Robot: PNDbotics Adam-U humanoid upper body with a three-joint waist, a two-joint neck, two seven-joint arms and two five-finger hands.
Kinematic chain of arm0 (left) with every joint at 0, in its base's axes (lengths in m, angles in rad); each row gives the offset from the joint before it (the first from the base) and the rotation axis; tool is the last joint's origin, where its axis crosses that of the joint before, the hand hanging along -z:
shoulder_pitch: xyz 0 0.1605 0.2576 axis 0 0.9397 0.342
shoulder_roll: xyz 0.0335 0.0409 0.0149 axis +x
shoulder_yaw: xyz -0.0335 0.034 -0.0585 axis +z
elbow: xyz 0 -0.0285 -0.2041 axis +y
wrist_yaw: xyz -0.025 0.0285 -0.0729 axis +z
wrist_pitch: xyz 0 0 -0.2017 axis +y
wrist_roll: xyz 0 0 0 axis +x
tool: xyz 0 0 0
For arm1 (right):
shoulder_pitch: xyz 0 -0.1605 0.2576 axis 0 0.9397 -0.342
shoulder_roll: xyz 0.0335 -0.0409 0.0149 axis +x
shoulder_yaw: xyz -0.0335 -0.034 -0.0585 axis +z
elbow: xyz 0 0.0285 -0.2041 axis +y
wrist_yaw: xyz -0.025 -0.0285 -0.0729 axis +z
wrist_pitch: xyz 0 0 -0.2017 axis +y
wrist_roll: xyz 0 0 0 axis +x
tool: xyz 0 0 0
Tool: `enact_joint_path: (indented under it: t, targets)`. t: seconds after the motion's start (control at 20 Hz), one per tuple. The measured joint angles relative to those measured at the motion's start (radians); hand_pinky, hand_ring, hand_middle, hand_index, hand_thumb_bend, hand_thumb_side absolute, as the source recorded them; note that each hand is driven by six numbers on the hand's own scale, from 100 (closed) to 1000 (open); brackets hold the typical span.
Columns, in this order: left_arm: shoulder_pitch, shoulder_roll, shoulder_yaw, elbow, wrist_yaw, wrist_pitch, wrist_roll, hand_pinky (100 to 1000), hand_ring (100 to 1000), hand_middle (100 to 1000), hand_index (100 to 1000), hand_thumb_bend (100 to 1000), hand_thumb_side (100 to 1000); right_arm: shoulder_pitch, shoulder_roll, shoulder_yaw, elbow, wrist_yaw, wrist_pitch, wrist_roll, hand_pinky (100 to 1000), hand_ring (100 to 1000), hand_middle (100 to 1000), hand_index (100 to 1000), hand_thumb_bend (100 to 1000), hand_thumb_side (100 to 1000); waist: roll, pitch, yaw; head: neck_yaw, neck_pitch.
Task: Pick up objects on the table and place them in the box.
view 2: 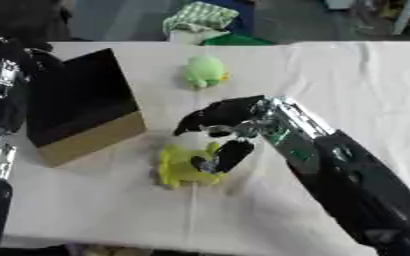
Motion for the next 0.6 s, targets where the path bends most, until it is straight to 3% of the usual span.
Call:
enact_joint_path:
  t: [0.3, 0.6]
  targets:
    - [0.0, 0.0, 0.0, 0.0, 0.0, 0.0, 0.0, 608, 564, 587, 812, 211, 630, 0.006, 0.005, 0.001, 0.011, 0.034, -0.026, -0.023, 879, 879, 928, 1000, 100, 720, 0.0, 0.0, -0.009, 0.006, 0.0]
    - [0.001, 0.0, 0.001, 0.0, 0.0, 0.0, 0.001, 608, 564, 586, 811, 211, 630, 0.009, -0.011, 0.02, -0.077, 0.005, -0.026, -0.022, 875, 871, 905, 1000, 100, 713, -0.001, 0.0, -0.016, 0.015, 0.005]
